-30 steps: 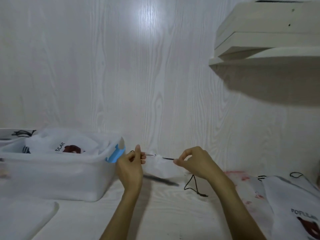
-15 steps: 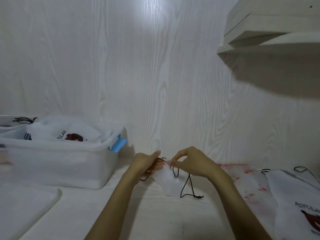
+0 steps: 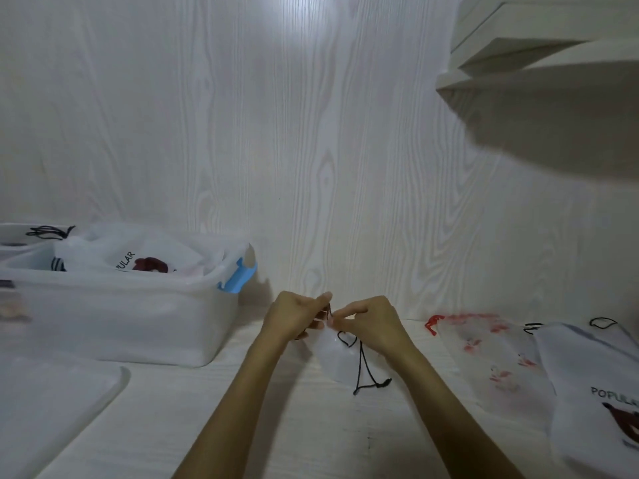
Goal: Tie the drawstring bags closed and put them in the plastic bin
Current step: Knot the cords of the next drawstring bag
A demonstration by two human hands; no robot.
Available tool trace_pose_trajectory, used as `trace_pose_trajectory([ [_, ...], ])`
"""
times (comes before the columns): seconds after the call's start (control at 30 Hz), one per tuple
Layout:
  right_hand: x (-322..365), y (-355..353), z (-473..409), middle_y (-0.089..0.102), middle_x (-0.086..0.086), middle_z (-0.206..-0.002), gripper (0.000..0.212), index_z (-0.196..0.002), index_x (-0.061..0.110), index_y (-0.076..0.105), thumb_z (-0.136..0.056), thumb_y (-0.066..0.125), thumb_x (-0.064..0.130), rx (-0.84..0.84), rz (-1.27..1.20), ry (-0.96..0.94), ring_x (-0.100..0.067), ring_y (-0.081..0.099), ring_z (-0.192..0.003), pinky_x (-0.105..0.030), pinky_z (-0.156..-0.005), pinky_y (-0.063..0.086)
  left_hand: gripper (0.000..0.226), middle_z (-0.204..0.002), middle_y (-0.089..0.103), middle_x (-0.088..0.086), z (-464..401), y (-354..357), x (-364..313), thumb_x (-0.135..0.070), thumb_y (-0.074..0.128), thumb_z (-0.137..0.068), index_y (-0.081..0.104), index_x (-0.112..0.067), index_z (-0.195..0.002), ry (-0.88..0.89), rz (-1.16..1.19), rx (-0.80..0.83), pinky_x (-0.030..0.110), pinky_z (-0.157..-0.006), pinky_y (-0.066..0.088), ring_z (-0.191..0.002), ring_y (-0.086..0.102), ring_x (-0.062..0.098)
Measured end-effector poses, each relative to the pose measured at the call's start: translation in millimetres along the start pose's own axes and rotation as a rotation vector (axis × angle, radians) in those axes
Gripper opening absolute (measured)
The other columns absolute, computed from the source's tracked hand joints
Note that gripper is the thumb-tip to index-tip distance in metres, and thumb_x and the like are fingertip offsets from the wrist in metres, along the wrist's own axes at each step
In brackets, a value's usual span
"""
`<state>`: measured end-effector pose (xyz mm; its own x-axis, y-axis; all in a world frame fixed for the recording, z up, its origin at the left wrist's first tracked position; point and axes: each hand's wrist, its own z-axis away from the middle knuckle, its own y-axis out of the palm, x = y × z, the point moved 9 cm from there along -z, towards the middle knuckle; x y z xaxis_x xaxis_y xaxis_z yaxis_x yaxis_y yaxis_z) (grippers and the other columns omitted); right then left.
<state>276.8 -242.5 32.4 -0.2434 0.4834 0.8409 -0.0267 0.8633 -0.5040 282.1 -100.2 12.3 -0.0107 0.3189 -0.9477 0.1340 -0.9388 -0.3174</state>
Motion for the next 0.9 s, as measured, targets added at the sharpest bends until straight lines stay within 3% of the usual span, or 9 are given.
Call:
trace_pose_trajectory([
  [0.13, 9, 5, 3, 0.040, 0.022, -0.028, 0.019, -0.094, 0.006, 0.075, -0.080, 0.074, 0.019, 0.039, 0.063, -0.058, 0.011, 0.045, -0.036, -0.005, -0.042, 0.031, 0.027, -0.070, 0.072, 0.001, -5, -2, -5, -0.044, 0.068, -0.082, 0.074, -0.024, -0.065, 0.112, -0.178, 0.016, 0.034, -0.067, 0.053, -0.070, 0.066, 0.024],
  [0.2, 10, 2, 3, 0.049, 0.022, -0.037, 0.020, -0.096, 0.011, 0.076, -0.081, 0.074, 0.024, 0.071, 0.065, -0.039, 0.009, 0.048, -0.039, -0.005, -0.043, 0.032, 0.022, -0.078, 0.072, 0.002, -6, -5, -7, -0.036, 0.064, -0.087, 0.077, -0.020, -0.078, 0.127, -0.152, -0.006, 0.031, -0.071, 0.050, -0.070, 0.060, 0.017],
  [0.3, 1, -18, 1, 0.062, 0.016, -0.071, 0.025, -0.092, 0.017, 0.075, -0.083, 0.069, 0.038, 0.064, 0.050, 0.086, -0.001, 0.052, -0.060, -0.011, -0.051, 0.038, 0.021, -0.079, 0.064, 0.003, -7, -19, -5, -0.022, 0.056, -0.094, 0.073, -0.010, -0.089, 0.050, 0.265, -0.081, 0.022, -0.070, 0.047, -0.073, 0.055, 0.010],
  [0.43, -8, -40, 6, 0.030, 0.002, -0.052, 0.032, -0.075, 0.015, 0.074, -0.084, 0.064, 0.044, 0.124, -0.088, 0.196, -0.011, 0.028, -0.049, -0.018, -0.047, 0.032, 0.019, -0.084, 0.068, -0.003, -6, -21, 1, -0.019, 0.051, -0.097, 0.068, -0.010, -0.097, -0.097, 0.904, 0.022, 0.019, -0.073, 0.052, -0.077, 0.062, 0.005],
  [0.57, -14, -34, 12, 0.030, 0.001, -0.053, 0.028, -0.074, 0.016, 0.074, -0.082, 0.068, 0.042, 0.245, 0.019, 0.282, -0.009, 0.029, -0.042, -0.017, -0.044, 0.031, 0.020, -0.096, 0.074, 0.001, 1, -14, -6, -0.017, 0.046, -0.099, 0.062, -0.012, -0.087, -0.121, 1.068, 0.126, 0.014, -0.063, 0.054, -0.086, 0.069, 0.007],
  [0.63, -15, -30, 14, 0.031, 0.002, -0.051, 0.028, -0.072, 0.016, 0.074, -0.082, 0.069, 0.042, 0.288, 0.091, 0.312, -0.008, 0.030, -0.040, -0.018, -0.045, 0.031, 0.022, -0.092, 0.075, 0.001, 3, -11, -16, -0.019, 0.044, -0.100, 0.058, -0.014, -0.083, -0.089, 1.029, 0.174, 0.013, -0.053, 0.053, -0.079, 0.070, 0.006],
  [0.7, -15, -29, 18, 0.033, 0.003, -0.050, 0.028, -0.072, 0.016, 0.074, -0.082, 0.068, 0.042, 0.348, 0.163, 0.331, -0.008, 0.029, -0.042, -0.017, -0.045, 0.032, 0.021, -0.080, 0.072, -0.005, 4, -12, -24, -0.024, 0.051, -0.097, 0.064, -0.016, -0.083, -0.034, 0.763, 0.156, 0.012, -0.043, 0.044, -0.059, 0.063, 0.001],
  [0.8, -9, -36, 23, 0.040, 0.007, -0.047, 0.034, -0.066, 0.018, 0.067, -0.082, 0.065, 0.048, 0.381, 0.158, 0.325, -0.007, 0.032, -0.045, -0.018, -0.049, 0.032, 0.019, -0.063, 0.057, -0.012, 9, -11, -35, -0.032, 0.057, -0.092, 0.074, -0.025, -0.088, 0.075, 0.176, 0.152, 0.015, -0.051, 0.031, -0.053, 0.045, 0.000],
  [0.9, 2, -50, 20, 0.047, 0.010, -0.048, 0.040, -0.061, 0.020, 0.056, -0.083, 0.060, 0.053, 0.296, 0.045, 0.261, -0.005, 0.035, -0.046, -0.018, -0.052, 0.031, 0.019, -0.061, 0.052, -0.010, 20, 10, -40, -0.035, 0.059, -0.091, 0.074, -0.028, -0.081, 0.100, -0.131, 0.277, 0.018, -0.057, 0.032, -0.057, 0.042, 0.004],
])
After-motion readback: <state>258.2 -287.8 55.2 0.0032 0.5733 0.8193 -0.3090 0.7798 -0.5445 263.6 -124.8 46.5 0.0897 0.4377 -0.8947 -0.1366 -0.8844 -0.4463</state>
